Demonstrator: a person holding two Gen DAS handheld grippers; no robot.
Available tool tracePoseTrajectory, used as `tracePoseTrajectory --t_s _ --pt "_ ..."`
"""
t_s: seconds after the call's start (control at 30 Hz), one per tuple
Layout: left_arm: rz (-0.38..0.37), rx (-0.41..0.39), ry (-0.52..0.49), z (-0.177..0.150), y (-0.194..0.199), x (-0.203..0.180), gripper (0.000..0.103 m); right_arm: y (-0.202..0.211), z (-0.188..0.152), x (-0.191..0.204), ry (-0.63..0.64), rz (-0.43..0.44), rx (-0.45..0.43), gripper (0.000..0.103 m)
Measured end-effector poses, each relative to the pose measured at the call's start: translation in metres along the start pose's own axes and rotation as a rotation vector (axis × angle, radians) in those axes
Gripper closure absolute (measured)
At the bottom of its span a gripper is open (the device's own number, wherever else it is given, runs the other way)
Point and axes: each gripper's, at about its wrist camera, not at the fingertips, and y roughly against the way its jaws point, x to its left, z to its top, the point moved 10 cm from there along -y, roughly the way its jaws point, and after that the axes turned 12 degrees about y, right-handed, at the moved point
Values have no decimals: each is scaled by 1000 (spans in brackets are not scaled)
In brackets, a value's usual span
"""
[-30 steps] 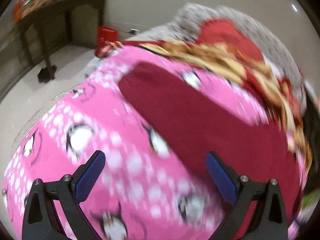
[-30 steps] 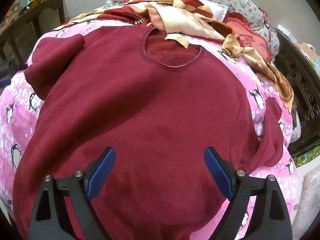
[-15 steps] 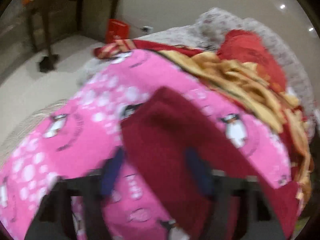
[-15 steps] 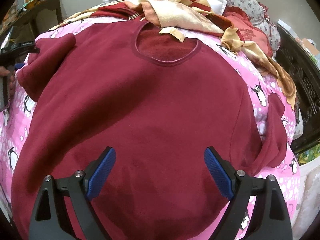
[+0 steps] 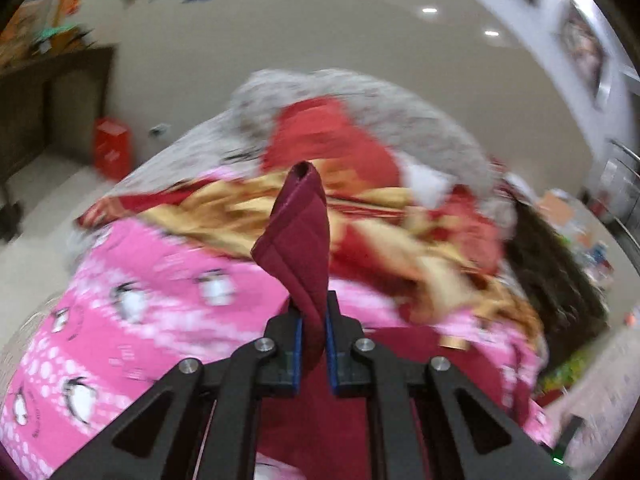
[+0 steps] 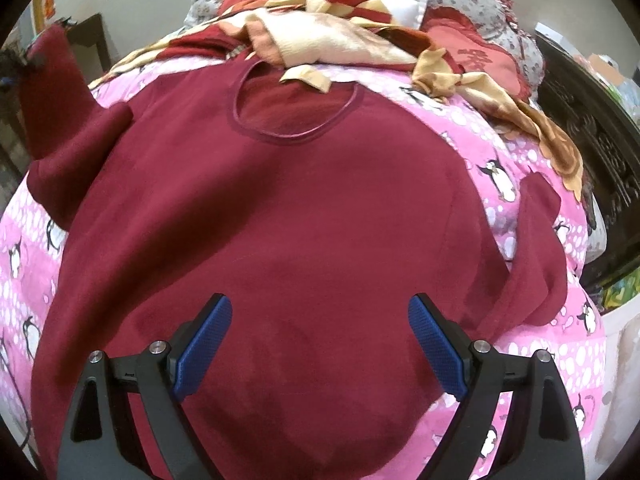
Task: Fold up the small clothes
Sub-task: 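Grasp the sleeve cuff with the left gripper and fold it across the body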
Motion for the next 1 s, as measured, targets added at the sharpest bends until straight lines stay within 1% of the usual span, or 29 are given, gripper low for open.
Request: tracePoseTrajectory --t_s 0.03,0.07,0.1,0.17,0.2,0.3,0.4,0.43,0.5,0.57,0.63,0.7,0.73,0.77,0.8,0.83,0.87,0.9,0.97,1.0 --pt "-53 15 -33 -11 5 -30 94 2 0 -5 -9 -6 -6 3" --pt "-89 32 -62 -22 6 -53 94 3 0 -7 -14 -9 -8 3" --pt "-110 44 -78 -27 2 -70 94 6 -2 -13 -26 -16 -12 3" --pt "-178 109 -132 -61 -6 -114 93 9 -4 -23 -50 -22 -18 3" --pt "-194 130 -145 -73 -11 -126 93 11 -6 -28 -62 -26 -20 3" --pt "-216 228 -189 -132 -40 -166 93 17 -14 -47 -111 -40 -21 3" --pt "-222 328 -217 -194 -71 -185 93 19 -24 -64 -151 -49 -15 3" --pt "-219 366 -235 -214 -82 -188 92 19 -26 -67 -157 -52 -13 3" --pt "-198 415 -272 -248 -100 -188 84 20 -34 -77 -176 -62 -6 3" --pt "-186 447 -295 -265 -108 -186 63 21 -40 -87 -194 -73 -2 3" --pt "-186 464 -303 -273 -100 -184 53 22 -44 -94 -209 -80 -3 3" --pt "-216 455 -306 -268 -83 -181 42 23 -47 -101 -229 -79 -6 3" --pt "-239 435 -309 -260 -68 -179 31 23 -47 -103 -238 -75 -9 3" --pt "-248 397 -313 -249 -52 -174 21 22 -47 -105 -251 -62 -17 3" --pt "-240 352 -320 -238 -41 -168 17 22 -45 -105 -261 -50 -23 3" --pt "-223 306 -329 -227 -32 -160 11 22 -43 -106 -271 -36 -33 3" --pt "-189 252 -343 -213 -21 -146 9 22 -41 -105 -279 -22 -42 3" --pt "-161 226 -350 -206 -18 -139 9 21 -38 -104 -285 -10 -49 3" --pt "-38 160 -358 -185 -13 -99 9 21 -28 -98 -284 24 -76 3" --pt "10 143 -348 -178 -14 -82 9 20 -22 -94 -276 36 -91 3"
